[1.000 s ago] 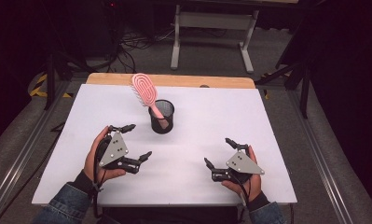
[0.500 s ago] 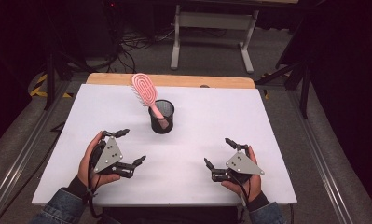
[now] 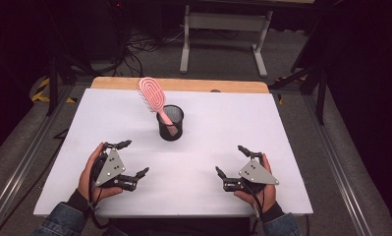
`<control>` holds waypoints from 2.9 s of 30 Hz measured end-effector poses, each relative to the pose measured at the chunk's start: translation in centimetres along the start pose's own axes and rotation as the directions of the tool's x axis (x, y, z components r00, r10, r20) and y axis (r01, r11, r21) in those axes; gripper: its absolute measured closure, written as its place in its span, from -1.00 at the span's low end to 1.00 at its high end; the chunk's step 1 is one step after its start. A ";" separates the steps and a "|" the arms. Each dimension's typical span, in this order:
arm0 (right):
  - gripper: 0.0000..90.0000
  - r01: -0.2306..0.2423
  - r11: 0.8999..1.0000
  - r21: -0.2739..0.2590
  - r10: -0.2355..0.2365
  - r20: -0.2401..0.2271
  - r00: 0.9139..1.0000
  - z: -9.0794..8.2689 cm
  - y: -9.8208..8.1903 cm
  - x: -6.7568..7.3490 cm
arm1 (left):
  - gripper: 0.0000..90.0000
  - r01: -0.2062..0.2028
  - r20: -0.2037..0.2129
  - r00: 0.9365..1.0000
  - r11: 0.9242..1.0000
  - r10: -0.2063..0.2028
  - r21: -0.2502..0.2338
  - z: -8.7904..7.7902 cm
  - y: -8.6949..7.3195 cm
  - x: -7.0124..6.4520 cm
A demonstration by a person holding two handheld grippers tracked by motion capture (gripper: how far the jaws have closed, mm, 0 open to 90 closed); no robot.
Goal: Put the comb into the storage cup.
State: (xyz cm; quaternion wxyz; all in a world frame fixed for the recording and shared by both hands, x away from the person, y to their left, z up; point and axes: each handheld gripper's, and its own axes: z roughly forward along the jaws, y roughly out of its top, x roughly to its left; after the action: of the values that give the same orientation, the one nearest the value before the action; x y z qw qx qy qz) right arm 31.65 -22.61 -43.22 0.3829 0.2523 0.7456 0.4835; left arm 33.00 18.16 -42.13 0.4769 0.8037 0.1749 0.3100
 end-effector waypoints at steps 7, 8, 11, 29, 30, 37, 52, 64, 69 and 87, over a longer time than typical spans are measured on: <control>-0.86 0.009 1.000 0.003 -0.009 0.011 1.000 -0.3 0.0 -0.1 | -0.88 0.027 -0.006 1.000 1.000 -0.027 0.007 -0.2 -1.2 0.1; -0.86 0.010 1.000 0.004 -0.010 0.013 1.000 -0.4 -0.1 -0.1 | -0.88 0.029 -0.007 1.000 0.999 -0.029 0.013 -0.2 -1.4 0.1; -0.87 0.018 1.000 0.011 -0.018 0.022 1.000 -0.6 -0.2 0.0 | -0.88 0.056 -0.012 0.998 0.998 -0.056 0.013 -0.4 -2.1 0.1; -0.88 -0.007 0.999 0.041 0.005 0.039 0.999 -1.9 -1.4 -0.9 | -0.89 0.189 -0.036 0.981 0.982 -0.188 0.016 -2.2 -5.2 0.4; -0.88 -0.002 0.999 0.044 0.000 0.035 0.999 -1.9 -1.4 -0.9 | -0.89 0.186 -0.033 0.982 0.982 -0.186 0.023 -2.0 -5.3 0.4; -0.88 -0.006 0.999 0.039 0.005 0.023 1.000 -1.8 -1.4 -0.9 | -0.89 0.184 -0.035 0.983 0.983 -0.183 0.029 -2.0 -5.3 0.5; -0.87 -0.003 0.999 0.043 0.001 0.033 0.999 -2.1 -1.4 -0.5 | -0.89 0.183 -0.025 0.983 0.983 -0.182 0.014 -1.9 -5.2 0.6; -0.87 -0.003 0.999 0.045 0.002 0.031 1.000 -1.6 -1.5 -0.7 | -0.89 0.204 -0.028 0.979 0.979 -0.204 0.012 -2.2 -5.4 0.9; -0.87 -0.005 0.999 0.047 0.004 0.032 0.999 -1.6 -1.5 -0.7 | -0.88 0.203 -0.030 0.979 0.979 -0.203 0.015 -2.2 -5.4 0.9; -0.85 -0.005 0.999 0.048 0.003 0.030 1.000 -1.4 -1.6 -0.8 | -0.87 0.215 -0.043 0.976 0.977 -0.214 0.019 -2.2 -5.4 1.0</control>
State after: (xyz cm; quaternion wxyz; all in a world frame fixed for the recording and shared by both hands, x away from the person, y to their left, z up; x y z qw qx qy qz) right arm 30.98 -24.55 -44.10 0.3871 0.2702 0.7506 0.4624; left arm 32.40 22.81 -45.75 0.4942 0.7793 0.2737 0.2709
